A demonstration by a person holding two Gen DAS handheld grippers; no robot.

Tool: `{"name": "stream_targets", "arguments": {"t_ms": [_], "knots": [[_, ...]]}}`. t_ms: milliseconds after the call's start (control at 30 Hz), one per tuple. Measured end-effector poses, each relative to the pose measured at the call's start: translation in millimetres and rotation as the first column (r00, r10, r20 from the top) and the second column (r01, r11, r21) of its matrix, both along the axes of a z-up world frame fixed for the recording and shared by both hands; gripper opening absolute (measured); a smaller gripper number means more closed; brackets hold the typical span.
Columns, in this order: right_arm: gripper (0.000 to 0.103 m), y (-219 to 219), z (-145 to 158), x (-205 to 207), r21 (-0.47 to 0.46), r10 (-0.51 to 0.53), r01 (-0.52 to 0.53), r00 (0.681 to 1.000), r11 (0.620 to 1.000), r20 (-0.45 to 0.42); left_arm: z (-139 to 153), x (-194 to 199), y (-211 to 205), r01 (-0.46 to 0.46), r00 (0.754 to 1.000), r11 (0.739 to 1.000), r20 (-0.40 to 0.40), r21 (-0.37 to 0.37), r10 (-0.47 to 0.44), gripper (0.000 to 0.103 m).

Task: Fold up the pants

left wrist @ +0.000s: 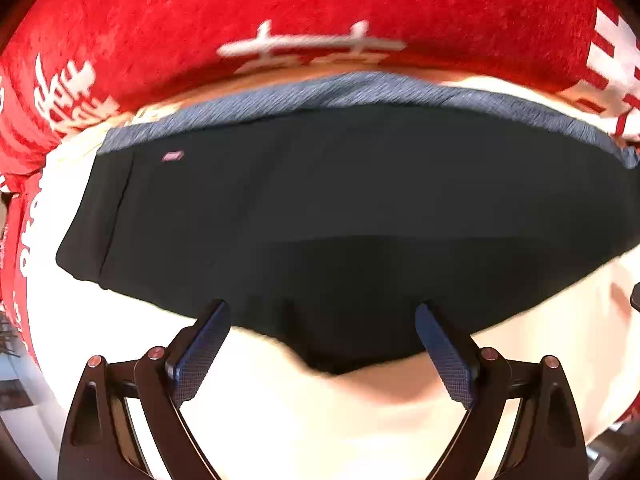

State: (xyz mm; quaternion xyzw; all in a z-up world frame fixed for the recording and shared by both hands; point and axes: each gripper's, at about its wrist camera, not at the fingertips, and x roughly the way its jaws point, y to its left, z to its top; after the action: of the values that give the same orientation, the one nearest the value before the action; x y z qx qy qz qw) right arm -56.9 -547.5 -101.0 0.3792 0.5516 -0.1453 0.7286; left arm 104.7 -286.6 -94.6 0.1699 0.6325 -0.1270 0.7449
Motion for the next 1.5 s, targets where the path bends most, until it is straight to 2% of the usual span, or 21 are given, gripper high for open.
{"name": "stream_targets", "arguments": {"t_ms": [133,300,433,567,733,800,833,867,967,1067,1167,1233,1300,1400,1500], "knots": [[0.036,59.8,-3.4,14.2,0.074,0.052,-0.054,0.998,0.996,0.028,5.5,10.9,45.5,0.004,1.000,1.000,0.018,0.001,-0.004,0.094],[0.036,131.3,-17.2,62.9,0.225,0.114,-0.136,0.988,0.965,0.105,9.2,55.3,101.3,-0.029,0.995,1.000,0.092,0.008,0.028,0.094],[0.036,172.7,-38.5,98.2,0.328,0.114,-0.154,0.984,0.932,0.138,-18.3,102.9,149.1,-0.040,0.987,0.997,0.156,0.059,0.031,0.094],[0.036,200.3,-58.6,121.2,0.379,0.093,-0.147,0.983,0.914,0.159,-35.8,115.2,175.2,-0.089,0.989,0.994,0.128,0.069,0.080,0.094],[0.036,198.2,-69.8,131.8,0.397,0.070,-0.137,0.981,0.908,0.179,-49.4,118.9,198.2,-0.075,0.990,0.997,0.122,0.000,0.075,0.099],[0.036,198.7,-76.1,140.1,0.417,0.069,-0.129,0.986,0.900,0.155,-52.7,124.5,206.3,-0.079,0.992,0.997,0.100,-0.025,0.081,0.099],[0.026,200.2,-74.7,145.4,0.410,0.084,-0.134,0.987,0.902,0.137,-55.4,129.8,213.3,-0.080,0.992,0.996,0.091,-0.029,0.082,0.099],[0.010,198.7,-67.8,146.1,0.387,0.107,-0.153,0.985,0.909,0.137,-54.7,129.7,215.6,-0.073,0.993,0.997,0.088,-0.030,0.075,0.099],[0.009,204.4,-42.8,143.4,0.330,0.144,-0.194,0.975,0.924,0.170,-55.5,127.6,221.0,-0.037,0.995,0.999,0.087,-0.027,0.039,0.099],[0.006,209.1,-48.5,128.9,0.293,0.150,-0.178,0.982,0.939,0.116,-57.6,124.1,220.2,-0.018,0.995,1.000,0.094,-0.015,0.019,0.099],[0.006,206.8,-65.4,116.4,0.331,0.119,-0.139,0.990,0.933,0.081,-56.4,123.3,218.6,-0.025,0.995,1.000,0.093,0.014,0.023,0.099],[0.006,202.0,-61.5,110.5,0.371,0.116,-0.143,0.989,0.917,0.092,-47.9,118.1,213.7,-0.018,0.995,0.999,0.099,0.034,0.015,0.099],[0.007,188.7,-50.4,101.3,0.352,0.121,-0.146,0.988,0.924,0.092,-38.5,108.2,205.5,0.003,0.995,1.000,0.102,0.018,-0.005,0.099],[0.012,152.8,-46.0,89.3,0.353,0.022,-0.055,0.995,0.934,0.099,-26.9,89.0,177.6,0.049,0.994,0.998,0.097,-0.029,-0.046,0.099],[0.014,120.6,-55.1,83.2,0.382,-0.101,0.061,0.991,0.922,0.086,-24.0,74.0,140.1,0.091,0.994,0.991,0.071,-0.100,-0.084,0.099]]}}
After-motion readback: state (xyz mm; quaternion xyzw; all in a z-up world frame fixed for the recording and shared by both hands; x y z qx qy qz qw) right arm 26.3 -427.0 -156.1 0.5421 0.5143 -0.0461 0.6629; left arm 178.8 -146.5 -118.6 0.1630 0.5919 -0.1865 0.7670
